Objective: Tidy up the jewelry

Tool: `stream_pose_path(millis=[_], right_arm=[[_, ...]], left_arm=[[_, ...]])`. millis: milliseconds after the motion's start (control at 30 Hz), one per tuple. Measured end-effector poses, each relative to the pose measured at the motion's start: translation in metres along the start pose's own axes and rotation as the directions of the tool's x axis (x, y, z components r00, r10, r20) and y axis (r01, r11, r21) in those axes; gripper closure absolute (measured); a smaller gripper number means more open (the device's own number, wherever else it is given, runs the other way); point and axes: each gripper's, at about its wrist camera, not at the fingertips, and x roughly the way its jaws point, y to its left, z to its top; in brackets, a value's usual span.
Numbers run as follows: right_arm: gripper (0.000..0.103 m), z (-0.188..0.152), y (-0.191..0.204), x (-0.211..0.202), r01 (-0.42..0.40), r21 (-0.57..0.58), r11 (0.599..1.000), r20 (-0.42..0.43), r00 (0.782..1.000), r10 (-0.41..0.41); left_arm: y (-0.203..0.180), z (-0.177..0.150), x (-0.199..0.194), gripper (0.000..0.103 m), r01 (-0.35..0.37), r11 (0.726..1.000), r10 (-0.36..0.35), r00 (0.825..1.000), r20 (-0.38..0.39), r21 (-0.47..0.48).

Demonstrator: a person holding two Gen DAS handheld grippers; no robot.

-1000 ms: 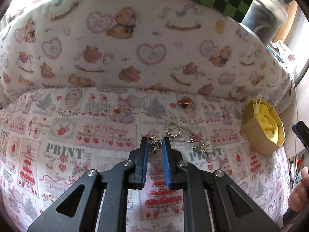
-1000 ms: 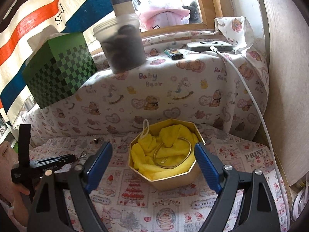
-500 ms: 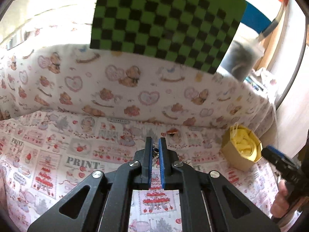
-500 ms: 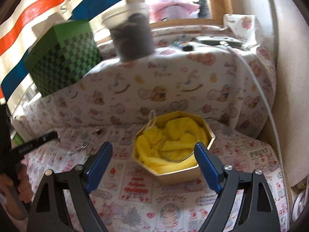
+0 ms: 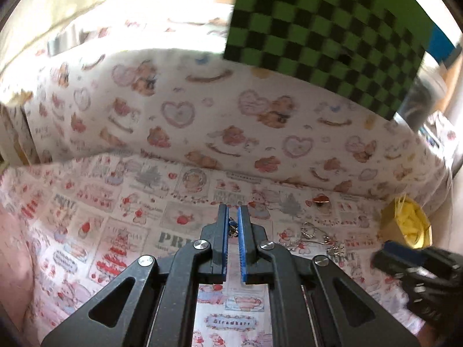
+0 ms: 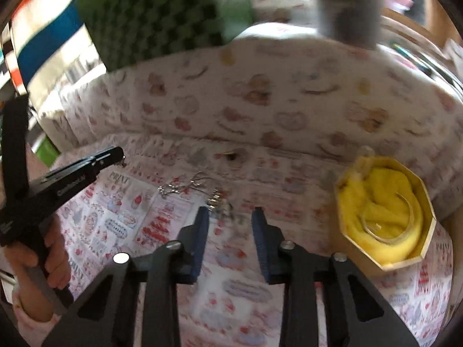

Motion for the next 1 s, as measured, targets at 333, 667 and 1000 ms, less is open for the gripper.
stream_pose_path(millis=[333, 667, 1000], right_arm=[[0.083, 0.021, 0.019, 0.047, 0.093, -0.068, 0.993, -0.061, 0.993, -0.098], [0.094, 0.018, 0.039, 0.058, 0.182, -0.163, 0.970, -0.045, 0.980, -0.192], [0.099, 0.008, 0.033, 0.021, 0.083, -0.110, 0.990, 0.015, 0.997, -0.082]], left_arm=[[0.012, 0.006, -0.006, 0.098, -0.035, 0.999, 0.036, 0.999, 0.033, -0.036], [0.006, 0.006, -0.013, 0.098, -0.028, 0.999, 0.029, 0.998, 0.050, -0.026], [0.004, 0.005, -0.022, 0.098, -0.036, 0.999, 0.038, 0.997, 0.075, -0.029]])
